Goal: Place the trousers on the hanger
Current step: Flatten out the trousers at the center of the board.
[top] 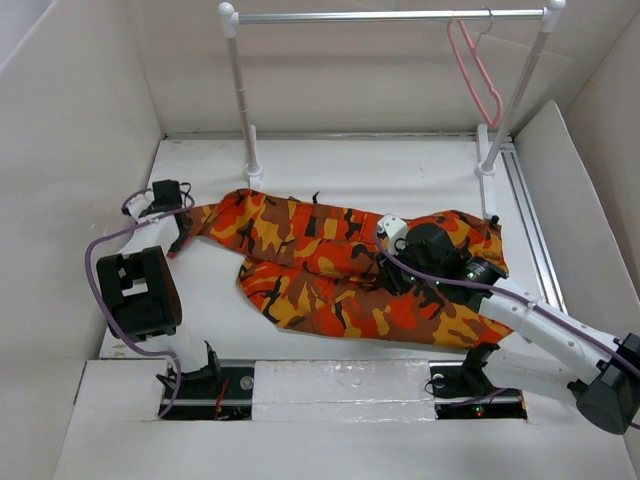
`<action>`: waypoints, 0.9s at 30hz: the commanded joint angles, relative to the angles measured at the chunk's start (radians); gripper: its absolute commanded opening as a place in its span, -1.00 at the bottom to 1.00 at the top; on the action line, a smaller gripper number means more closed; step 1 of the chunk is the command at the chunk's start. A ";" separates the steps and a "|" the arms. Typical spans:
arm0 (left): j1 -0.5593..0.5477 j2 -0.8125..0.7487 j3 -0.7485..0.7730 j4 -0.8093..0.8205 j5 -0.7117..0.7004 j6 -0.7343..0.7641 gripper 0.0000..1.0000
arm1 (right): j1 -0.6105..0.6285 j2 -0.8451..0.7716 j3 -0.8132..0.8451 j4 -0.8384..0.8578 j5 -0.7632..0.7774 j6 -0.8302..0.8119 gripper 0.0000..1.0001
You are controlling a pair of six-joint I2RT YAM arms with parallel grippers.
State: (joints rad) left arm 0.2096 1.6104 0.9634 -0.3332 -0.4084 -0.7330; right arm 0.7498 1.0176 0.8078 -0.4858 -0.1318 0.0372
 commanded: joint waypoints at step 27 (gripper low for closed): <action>0.214 0.040 -0.117 0.178 0.303 -0.250 0.10 | 0.019 0.101 0.136 -0.059 -0.081 -0.099 -0.35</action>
State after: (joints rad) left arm 0.4263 1.5814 0.8421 -0.1547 -0.1028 -0.9562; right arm 0.7532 1.1229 0.8951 -0.5430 -0.1932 -0.0738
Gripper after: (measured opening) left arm 0.546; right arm 0.326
